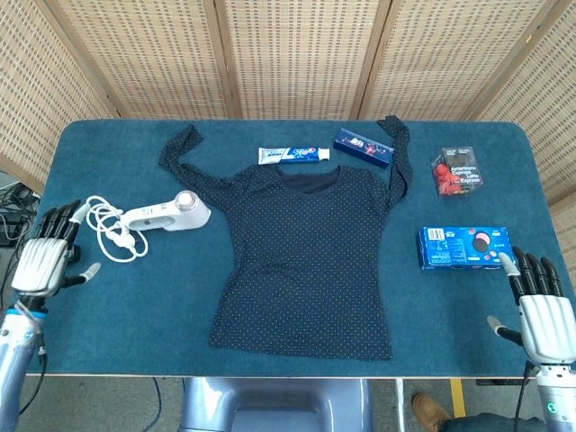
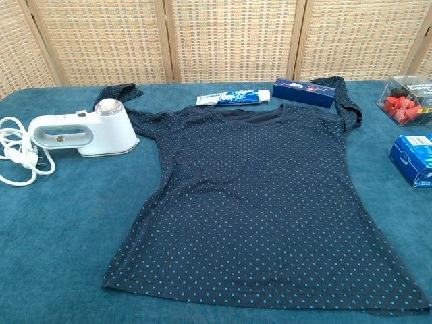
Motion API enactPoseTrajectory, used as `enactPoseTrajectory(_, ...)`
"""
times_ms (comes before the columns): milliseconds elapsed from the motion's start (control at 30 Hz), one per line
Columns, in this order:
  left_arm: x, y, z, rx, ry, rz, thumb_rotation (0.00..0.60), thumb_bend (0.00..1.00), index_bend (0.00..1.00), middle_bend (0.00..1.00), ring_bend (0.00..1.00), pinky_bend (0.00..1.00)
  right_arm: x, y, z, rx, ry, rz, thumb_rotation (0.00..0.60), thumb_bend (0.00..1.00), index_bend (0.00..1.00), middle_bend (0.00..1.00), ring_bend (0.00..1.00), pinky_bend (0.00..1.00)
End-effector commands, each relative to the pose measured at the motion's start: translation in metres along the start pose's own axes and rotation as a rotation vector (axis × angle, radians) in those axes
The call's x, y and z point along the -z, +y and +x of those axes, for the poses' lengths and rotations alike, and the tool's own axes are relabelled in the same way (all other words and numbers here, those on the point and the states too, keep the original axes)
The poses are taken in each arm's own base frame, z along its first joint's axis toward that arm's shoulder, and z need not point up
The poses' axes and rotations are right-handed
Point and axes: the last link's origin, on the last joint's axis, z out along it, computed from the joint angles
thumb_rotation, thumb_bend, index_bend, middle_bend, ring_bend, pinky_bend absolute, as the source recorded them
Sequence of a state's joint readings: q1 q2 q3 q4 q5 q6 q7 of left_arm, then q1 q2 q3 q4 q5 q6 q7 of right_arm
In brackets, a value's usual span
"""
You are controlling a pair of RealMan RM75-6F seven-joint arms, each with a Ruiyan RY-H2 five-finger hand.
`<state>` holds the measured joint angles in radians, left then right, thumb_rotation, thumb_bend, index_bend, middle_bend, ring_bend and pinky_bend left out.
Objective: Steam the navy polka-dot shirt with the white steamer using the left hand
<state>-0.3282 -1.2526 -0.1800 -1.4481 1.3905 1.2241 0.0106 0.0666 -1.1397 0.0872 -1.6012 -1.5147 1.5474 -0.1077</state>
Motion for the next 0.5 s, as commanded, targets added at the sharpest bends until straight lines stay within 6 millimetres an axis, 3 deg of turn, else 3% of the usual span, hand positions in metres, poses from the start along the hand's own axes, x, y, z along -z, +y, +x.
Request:
enactPoseTrajectory(33,-0.044,0.015,-0.014,-0.004,-0.040,0.007,0.600,0.28,0.00,0.00,0.00,0.00,-0.002,0.002,-0.002,0.004,-0.002,-0.013,0.600,0.00,0.04,0.00,0.00,0.00)
enactPoseTrajectory(233,-0.077,0.031,-0.032,-0.004,-0.093,0.021,0.600,0.28,0.00,0.00,0.00,0.00,-0.006,0.006,-0.005,0.012,-0.009,-0.033,0.600,0.00,0.04,0.00,0.00,0.00)
enactPoseTrajectory(500,-0.114,0.036,-0.050,0.002,-0.129,0.069,0.600,0.28,0.00,0.00,0.00,0.00,-0.011,0.011,-0.006,0.019,-0.012,-0.053,0.600,0.00,0.04,0.00,0.00,0.00)
